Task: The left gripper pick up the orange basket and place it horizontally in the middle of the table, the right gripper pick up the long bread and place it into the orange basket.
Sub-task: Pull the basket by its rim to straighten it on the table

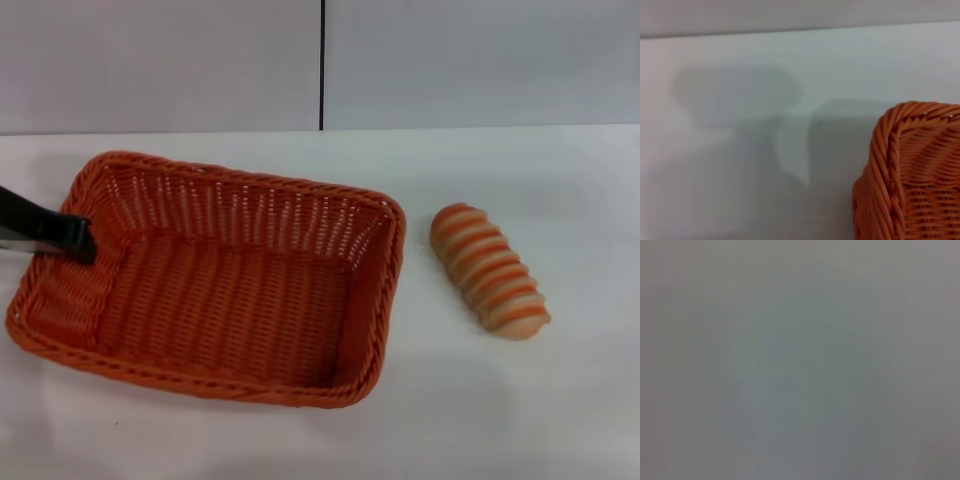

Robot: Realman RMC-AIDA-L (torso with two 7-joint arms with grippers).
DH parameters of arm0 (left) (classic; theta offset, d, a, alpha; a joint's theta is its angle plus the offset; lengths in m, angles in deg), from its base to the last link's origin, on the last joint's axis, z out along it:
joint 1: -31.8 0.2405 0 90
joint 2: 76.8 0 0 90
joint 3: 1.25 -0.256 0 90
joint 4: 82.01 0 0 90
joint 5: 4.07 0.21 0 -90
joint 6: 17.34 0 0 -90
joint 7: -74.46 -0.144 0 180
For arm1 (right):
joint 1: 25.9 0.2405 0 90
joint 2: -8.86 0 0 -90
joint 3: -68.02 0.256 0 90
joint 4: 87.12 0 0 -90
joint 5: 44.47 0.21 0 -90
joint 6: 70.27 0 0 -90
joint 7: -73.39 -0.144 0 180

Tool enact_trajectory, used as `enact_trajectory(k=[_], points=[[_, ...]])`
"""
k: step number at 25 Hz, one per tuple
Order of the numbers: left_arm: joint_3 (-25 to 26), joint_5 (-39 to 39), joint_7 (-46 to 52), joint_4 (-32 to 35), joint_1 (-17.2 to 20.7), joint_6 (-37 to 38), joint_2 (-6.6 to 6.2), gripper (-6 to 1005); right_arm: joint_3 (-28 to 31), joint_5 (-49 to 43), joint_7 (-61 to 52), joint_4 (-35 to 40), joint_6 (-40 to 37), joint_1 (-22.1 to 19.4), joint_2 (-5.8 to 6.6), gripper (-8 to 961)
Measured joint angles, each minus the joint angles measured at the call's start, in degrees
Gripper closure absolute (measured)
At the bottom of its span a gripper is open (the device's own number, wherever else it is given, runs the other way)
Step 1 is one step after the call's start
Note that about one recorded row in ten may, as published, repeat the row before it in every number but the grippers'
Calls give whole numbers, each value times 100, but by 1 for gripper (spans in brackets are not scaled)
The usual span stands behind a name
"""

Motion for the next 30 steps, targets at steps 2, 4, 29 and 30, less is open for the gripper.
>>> enact_trajectory(k=[2,4,29,30], points=[[36,14,0,12,27,18,5,877,-4,0,3,-2,0,1,0,287],[36,14,0,12,27,18,5,876,-10,0,10,-11,0,5,1,287],[544,20,25,-86,-112,316,31,854,-12,-8,11,-50,-5,10,3,286],[577,19,30,-95,-142,320,34,853,-12,-10,11,-51,-2,17,3,286]])
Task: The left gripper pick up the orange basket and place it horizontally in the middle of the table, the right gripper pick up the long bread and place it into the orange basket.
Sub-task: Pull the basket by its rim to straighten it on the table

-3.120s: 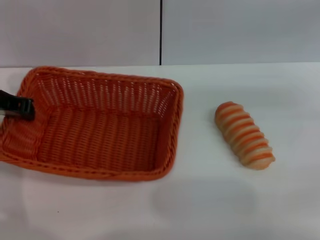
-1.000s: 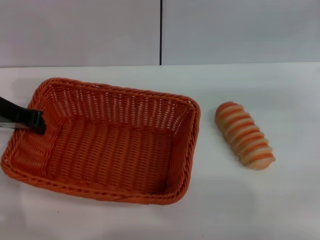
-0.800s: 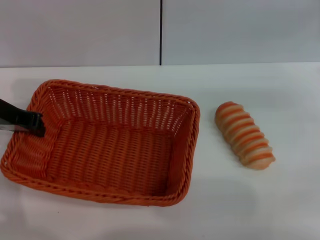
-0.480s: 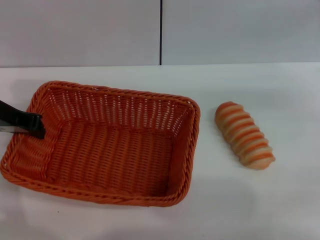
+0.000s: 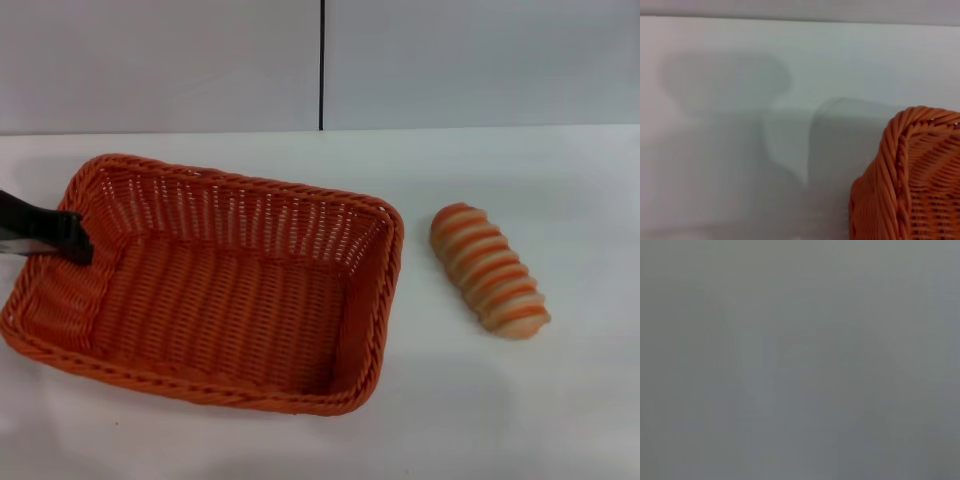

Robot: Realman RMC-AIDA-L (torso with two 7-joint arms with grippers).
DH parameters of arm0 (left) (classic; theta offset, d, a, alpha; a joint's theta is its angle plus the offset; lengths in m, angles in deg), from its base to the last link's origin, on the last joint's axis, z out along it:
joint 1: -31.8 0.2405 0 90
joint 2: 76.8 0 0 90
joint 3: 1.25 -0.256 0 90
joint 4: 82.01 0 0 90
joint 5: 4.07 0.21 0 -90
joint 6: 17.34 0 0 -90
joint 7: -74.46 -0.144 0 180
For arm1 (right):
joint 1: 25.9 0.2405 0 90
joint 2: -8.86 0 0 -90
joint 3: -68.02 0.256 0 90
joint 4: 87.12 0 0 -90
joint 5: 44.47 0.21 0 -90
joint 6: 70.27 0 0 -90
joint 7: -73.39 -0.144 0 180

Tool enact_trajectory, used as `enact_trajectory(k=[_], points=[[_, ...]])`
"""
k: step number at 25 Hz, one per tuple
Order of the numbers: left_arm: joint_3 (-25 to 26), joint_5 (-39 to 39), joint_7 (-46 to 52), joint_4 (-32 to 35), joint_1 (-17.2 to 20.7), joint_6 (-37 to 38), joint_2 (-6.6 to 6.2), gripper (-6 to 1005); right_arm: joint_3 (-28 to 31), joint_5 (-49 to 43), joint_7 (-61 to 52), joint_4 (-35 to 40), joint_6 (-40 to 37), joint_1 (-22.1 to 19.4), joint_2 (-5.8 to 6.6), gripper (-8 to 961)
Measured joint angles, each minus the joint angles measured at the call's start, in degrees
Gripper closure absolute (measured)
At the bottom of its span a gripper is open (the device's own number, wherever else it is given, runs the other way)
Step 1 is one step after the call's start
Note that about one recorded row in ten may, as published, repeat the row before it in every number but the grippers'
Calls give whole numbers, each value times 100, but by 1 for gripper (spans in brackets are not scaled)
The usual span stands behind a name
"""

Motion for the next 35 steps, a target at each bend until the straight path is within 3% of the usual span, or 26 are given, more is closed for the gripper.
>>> enact_trajectory(k=[16,21,28,35], points=[[276,-366,12,-75,-248,7,6,860,46,-13,-9,-67,16,68,62,286],[624,-331,13,-276,-264,-149,6,860,54,-11,181,-218,54,124,133,287],[929,-250,11,-241,-162,-142,6,860,58,-5,374,-414,84,207,220,288],[783,-834,12,-296,18,-106,6,860,56,-7,375,-420,141,288,228,288]])
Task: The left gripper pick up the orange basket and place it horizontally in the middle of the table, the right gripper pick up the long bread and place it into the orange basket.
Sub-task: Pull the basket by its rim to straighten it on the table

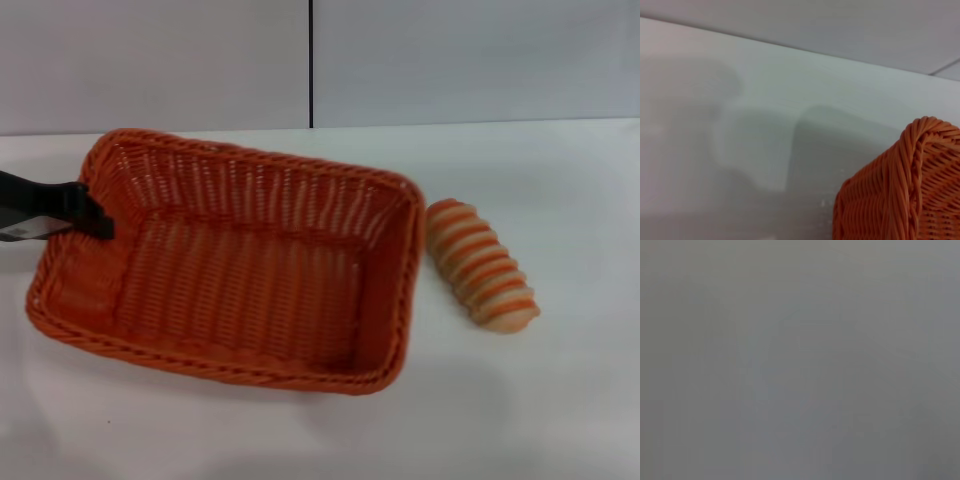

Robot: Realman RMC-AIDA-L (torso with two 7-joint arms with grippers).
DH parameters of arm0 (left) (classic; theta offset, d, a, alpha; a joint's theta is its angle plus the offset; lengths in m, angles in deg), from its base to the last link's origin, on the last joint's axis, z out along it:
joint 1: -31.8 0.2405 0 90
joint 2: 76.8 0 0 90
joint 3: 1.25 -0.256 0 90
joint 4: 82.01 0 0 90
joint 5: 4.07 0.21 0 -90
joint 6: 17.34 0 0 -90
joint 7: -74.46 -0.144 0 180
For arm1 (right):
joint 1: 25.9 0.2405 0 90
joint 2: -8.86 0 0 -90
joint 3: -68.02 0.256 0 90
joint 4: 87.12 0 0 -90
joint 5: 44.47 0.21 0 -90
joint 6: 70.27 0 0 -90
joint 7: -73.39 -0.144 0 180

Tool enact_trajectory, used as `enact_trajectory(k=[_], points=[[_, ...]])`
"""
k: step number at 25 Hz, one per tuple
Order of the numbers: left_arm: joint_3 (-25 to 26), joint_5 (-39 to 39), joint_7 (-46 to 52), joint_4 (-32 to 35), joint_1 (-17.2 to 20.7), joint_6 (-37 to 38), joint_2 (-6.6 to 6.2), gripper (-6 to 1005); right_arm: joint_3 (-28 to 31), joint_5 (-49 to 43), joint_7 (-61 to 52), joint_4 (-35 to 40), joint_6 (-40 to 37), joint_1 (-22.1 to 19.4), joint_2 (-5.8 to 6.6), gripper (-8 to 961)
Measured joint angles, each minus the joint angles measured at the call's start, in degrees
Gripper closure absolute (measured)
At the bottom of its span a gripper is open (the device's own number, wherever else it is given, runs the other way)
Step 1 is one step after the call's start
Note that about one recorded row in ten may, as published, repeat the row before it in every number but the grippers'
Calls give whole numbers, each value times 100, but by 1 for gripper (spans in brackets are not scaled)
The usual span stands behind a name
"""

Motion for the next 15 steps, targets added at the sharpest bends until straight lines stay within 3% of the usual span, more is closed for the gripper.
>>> enact_trajectory(k=[7,15], points=[[-131,-536,1,-97,226,-103,0,861,3,3,1,0,1,7,-4,287],[-271,-450,-26,-145,362,-268,-2,861,5,21,1,11,0,-6,-34,288]])
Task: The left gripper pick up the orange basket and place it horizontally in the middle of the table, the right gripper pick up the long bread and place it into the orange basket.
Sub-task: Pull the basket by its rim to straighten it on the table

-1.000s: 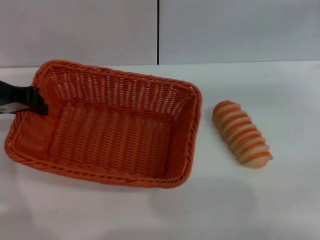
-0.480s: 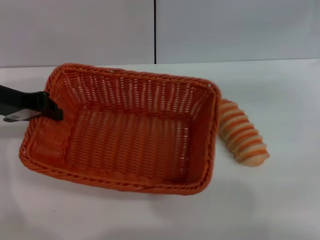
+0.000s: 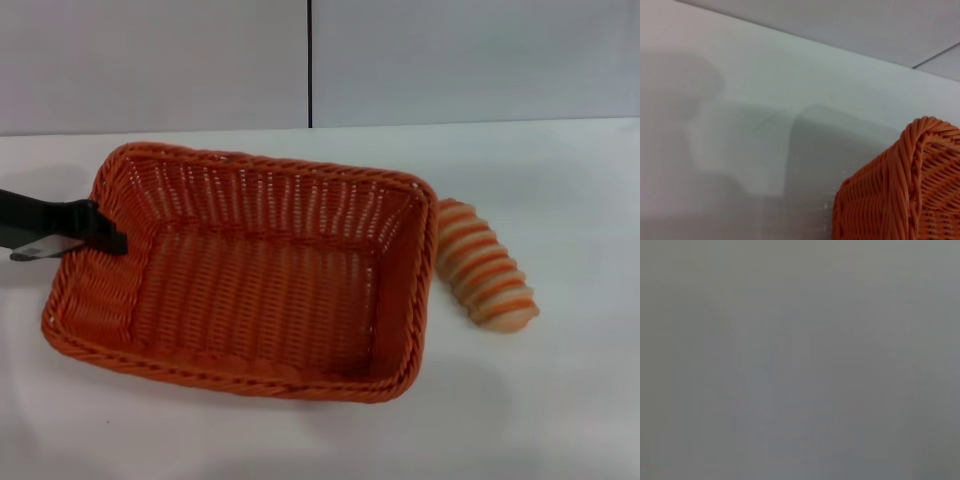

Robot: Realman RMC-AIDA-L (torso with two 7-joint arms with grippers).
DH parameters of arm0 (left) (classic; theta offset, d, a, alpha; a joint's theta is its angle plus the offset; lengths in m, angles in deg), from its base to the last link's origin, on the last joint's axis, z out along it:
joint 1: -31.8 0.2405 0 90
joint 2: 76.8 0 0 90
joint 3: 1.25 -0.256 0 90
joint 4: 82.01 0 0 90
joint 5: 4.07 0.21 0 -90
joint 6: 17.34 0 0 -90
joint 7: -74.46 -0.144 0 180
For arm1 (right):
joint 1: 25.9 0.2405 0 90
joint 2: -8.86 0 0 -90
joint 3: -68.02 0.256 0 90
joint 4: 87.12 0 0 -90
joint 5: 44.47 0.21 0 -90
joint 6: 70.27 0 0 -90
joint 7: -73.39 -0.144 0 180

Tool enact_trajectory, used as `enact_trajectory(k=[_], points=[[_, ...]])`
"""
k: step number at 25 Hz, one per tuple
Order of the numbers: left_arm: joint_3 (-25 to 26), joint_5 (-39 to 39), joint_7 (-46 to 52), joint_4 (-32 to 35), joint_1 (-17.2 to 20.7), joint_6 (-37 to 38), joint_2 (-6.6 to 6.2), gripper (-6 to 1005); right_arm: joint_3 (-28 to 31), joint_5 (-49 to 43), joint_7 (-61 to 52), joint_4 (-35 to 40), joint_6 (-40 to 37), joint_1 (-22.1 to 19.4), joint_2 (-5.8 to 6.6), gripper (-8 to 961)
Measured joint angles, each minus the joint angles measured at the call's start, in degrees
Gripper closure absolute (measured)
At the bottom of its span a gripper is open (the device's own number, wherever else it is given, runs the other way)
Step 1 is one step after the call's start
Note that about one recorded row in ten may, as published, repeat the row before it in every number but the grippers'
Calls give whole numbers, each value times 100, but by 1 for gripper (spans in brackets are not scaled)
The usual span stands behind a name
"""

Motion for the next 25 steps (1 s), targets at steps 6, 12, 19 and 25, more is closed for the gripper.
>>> enact_trajectory(k=[6,12,19,25], points=[[-241,411,-12,43,-86,44,-19,861,-18,6,0,1,-2,-6,-1,288],[-225,449,-15,-31,-160,85,-39,861,-9,6,1,-1,-4,-14,-1,288],[-150,414,-26,-161,-185,102,-59,834,-7,6,50,-5,-6,-18,-6,288],[75,407,-26,-238,-156,222,-81,771,-4,3,54,-6,3,-2,-13,287]])
